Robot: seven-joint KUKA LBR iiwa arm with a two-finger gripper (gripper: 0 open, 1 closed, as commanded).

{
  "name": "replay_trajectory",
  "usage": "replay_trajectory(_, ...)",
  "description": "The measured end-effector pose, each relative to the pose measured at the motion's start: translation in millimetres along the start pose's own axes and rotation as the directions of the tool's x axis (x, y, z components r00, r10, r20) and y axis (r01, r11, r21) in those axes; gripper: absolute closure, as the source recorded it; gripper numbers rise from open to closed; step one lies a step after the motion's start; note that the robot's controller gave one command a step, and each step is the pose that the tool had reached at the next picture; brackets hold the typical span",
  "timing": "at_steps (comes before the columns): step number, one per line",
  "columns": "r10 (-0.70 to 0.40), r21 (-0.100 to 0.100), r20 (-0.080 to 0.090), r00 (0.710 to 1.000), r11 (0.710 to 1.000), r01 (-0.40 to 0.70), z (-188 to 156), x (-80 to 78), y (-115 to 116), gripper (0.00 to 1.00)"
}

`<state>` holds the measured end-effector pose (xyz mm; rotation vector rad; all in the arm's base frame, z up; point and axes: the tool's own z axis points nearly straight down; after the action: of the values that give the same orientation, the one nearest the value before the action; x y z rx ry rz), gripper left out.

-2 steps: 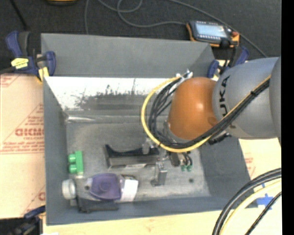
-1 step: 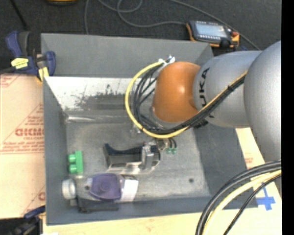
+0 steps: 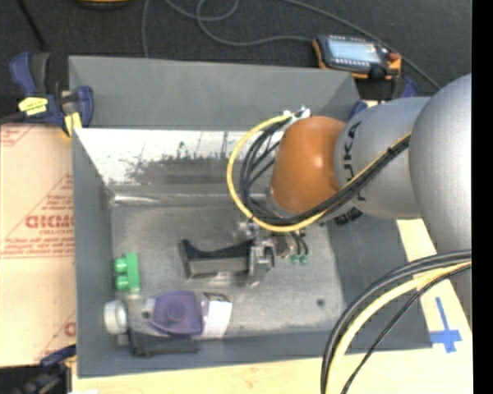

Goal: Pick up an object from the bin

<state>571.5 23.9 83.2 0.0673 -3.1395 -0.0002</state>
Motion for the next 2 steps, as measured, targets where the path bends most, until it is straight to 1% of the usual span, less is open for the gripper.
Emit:
replay_trajectory(1,0.0,0.0,0.0,1.0,1.0,0.0,0,0.0,0,1.0)
replay_trajectory(2,0.0,0.001,-0.008,1.0,1.0,0.0,-48,6.8,16,1.0)
